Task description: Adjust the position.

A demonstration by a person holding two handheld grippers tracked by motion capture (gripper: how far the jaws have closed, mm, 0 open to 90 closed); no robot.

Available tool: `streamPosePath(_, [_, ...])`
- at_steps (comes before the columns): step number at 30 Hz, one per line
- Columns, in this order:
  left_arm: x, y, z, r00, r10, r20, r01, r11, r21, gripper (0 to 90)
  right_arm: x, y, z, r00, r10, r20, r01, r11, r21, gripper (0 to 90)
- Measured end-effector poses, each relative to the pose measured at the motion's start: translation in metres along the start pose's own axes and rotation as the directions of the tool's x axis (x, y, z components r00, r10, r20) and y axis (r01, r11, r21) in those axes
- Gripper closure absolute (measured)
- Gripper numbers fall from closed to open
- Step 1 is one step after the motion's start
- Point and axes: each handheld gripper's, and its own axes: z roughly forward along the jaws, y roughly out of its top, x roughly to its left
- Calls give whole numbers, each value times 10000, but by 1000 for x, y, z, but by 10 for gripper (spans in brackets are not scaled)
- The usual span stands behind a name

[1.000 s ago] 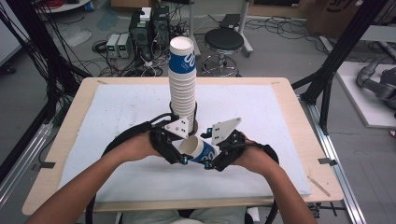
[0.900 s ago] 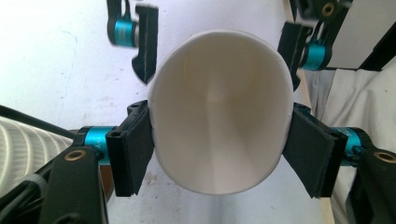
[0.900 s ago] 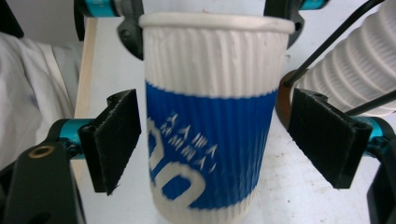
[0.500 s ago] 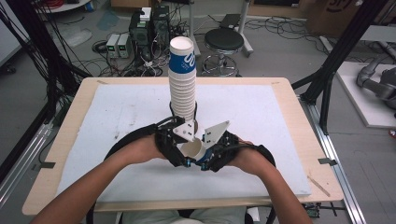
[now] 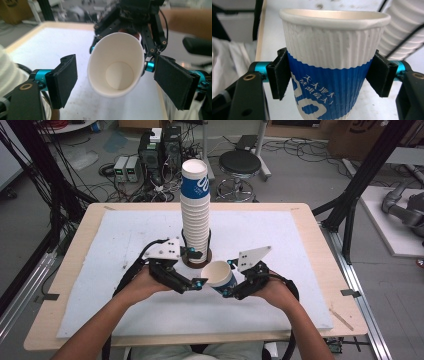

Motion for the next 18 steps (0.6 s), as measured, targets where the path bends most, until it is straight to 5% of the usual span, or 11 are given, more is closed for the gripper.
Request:
streamPosePath(4, [3, -13, -16, 9982, -539, -265, 504, 9914, -1205, 185, -3, -8, -15, 9976, 567, 404, -525, 9939, -975, 280])
streamPosePath(8, [6, -28, -29, 9937, -774, -812, 611, 9803, -1878, 179, -5, -21, -27, 9904, 1028, 929, -855, 9810, -1741, 278])
streamPosePath(13, [12, -45, -45, 9794, -1132, -1669, 703, 9673, -2436, 179, -5, -35, -39, 9800, 1457, 1357, -1081, 9617, -2518, 278])
streamPosePath(18, [17, -59, -56, 9638, -1376, -2284, 792, 9657, -2475, 179, -6, -43, -46, 9718, 1692, 1640, -1171, 9509, -2866, 278])
